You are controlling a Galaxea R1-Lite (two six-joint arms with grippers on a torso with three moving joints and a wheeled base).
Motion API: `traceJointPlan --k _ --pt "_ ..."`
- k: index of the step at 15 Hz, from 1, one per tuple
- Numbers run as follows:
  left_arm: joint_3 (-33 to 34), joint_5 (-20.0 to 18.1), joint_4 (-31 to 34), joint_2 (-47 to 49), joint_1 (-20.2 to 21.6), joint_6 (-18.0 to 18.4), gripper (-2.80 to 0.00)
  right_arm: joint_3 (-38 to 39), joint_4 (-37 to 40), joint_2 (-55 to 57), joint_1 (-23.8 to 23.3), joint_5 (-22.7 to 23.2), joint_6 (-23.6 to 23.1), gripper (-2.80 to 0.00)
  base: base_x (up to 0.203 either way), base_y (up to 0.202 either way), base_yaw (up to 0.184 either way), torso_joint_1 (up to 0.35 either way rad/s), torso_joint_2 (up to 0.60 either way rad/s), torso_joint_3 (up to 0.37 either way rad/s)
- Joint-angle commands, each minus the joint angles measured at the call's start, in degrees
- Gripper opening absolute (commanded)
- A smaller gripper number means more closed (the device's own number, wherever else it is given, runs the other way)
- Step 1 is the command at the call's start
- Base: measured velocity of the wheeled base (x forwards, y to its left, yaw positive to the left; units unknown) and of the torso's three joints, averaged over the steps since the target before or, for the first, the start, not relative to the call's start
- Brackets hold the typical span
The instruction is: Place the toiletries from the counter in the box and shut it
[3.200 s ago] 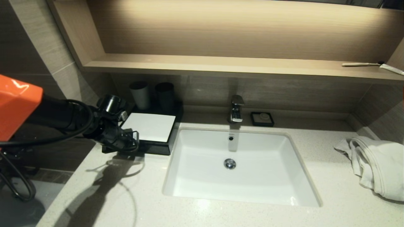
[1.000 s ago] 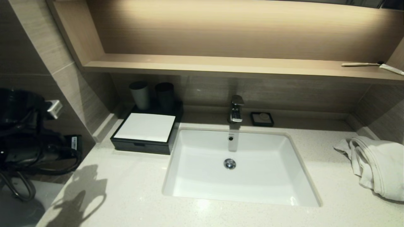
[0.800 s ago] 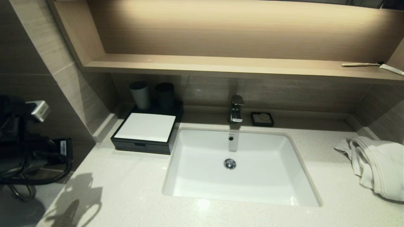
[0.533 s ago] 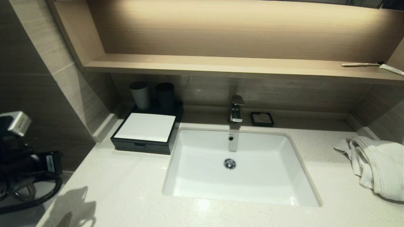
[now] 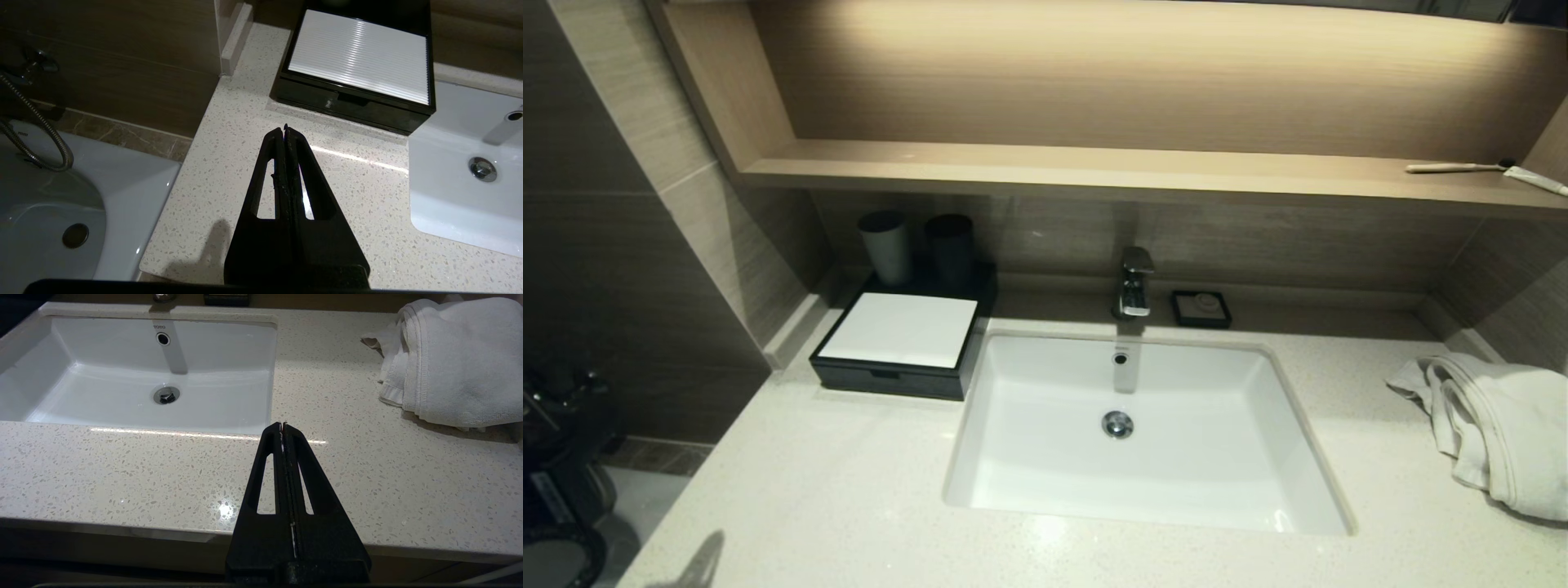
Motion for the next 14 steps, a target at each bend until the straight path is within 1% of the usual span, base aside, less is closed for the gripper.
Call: traceJointPlan --k 1,3,6,10,13,14 --pt "2.58 -0.34 0.05 -7.78 -0.03 -0.05 -2.8 0.0 0.0 0.0 0.0 0.01 -0.08 -2.8 0.0 0.0 0.0 0.0 0.0 0.0" --pt "5.18 -0.72 0.32 -12.69 -0.08 0.0 -2.8 0.0 0.0 0.0 0.0 0.01 0.0 -2.8 0.0 0.0 0.0 0.0 0.0 0.0" --pt "7.81 -3.19 2.28 -20.03 -0.1 0.02 -2.8 0.0 0.0 0.0 0.0 0.01 0.0 -2.8 0.0 0.0 0.0 0.0 0.0 0.0" --pt "8.51 -6.39 10.98 -31.87 -0.11 0.68 -2.8 0.0 0.0 0.0 0.0 0.02 0.0 -2.8 0.0 0.0 0.0 0.0 0.0 0.0" --pt "8.74 -7.18 17.58 -41.31 -0.93 3.23 -2.8 0.0 0.0 0.0 0.0 0.03 0.0 -2.8 0.0 0.0 0.0 0.0 0.0 0.0" --pt "9.4 -7.04 18.82 -43.31 -1.32 4.76 -2.8 0.0 0.08 0.0 0.0 0.02 -0.08 -2.8 0.0 0.0 0.0 0.0 0.0 0.0"
